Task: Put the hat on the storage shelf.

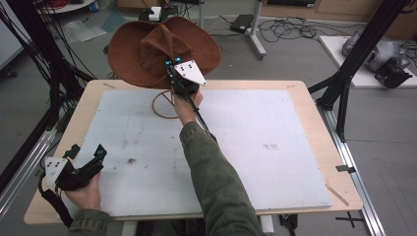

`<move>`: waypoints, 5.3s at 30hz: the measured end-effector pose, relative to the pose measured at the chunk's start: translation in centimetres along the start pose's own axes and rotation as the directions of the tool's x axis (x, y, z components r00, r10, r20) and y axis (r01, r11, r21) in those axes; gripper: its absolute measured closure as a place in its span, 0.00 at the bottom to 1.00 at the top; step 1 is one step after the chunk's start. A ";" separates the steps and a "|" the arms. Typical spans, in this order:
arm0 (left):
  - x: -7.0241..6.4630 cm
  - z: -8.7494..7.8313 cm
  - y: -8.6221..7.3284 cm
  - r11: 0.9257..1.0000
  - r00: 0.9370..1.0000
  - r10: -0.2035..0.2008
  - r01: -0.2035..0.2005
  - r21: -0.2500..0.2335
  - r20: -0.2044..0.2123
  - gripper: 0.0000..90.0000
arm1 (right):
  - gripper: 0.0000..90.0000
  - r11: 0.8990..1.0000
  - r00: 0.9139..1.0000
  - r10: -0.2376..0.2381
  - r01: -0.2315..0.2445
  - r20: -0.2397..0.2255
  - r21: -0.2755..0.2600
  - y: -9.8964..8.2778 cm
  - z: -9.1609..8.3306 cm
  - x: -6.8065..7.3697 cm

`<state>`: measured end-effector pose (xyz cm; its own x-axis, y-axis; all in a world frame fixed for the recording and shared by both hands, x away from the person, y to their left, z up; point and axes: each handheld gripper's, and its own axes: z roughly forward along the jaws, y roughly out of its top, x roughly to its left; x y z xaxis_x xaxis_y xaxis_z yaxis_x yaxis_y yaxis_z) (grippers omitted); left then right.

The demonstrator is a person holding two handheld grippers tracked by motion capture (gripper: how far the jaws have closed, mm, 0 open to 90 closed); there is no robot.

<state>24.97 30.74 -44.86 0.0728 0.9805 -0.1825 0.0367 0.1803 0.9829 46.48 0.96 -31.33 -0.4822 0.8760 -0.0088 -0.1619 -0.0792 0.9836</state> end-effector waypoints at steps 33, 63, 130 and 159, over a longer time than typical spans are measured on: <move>-0.2 0.1 0.0 1.000 1.000 -0.002 0.002 0.003 0.008 0.16 | 0.65 0.997 0.999 -0.005 0.007 -0.037 0.070 -0.3 -0.1 -0.3; -0.4 0.1 0.0 1.000 1.000 0.005 -0.005 0.000 0.008 0.16 | 0.13 0.999 1.000 -0.025 0.026 -0.012 0.024 2.5 -2.6 -1.8; -1.1 -0.3 0.0 1.000 0.999 0.029 -0.029 0.005 0.016 0.16 | 0.14 0.994 0.913 -0.042 -0.004 0.405 0.112 -4.9 -29.6 -17.5; -1.6 0.0 -0.2 0.999 0.999 0.036 -0.037 0.019 0.040 0.16 | 0.14 0.980 0.911 0.006 -0.087 0.412 0.177 -6.8 -32.3 -19.7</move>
<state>24.80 29.19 -44.74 0.1138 0.9825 -0.1473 0.0531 0.1420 0.9884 29.28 -31.07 -43.64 -0.0852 0.9938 0.0720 0.0355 -0.0691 0.9970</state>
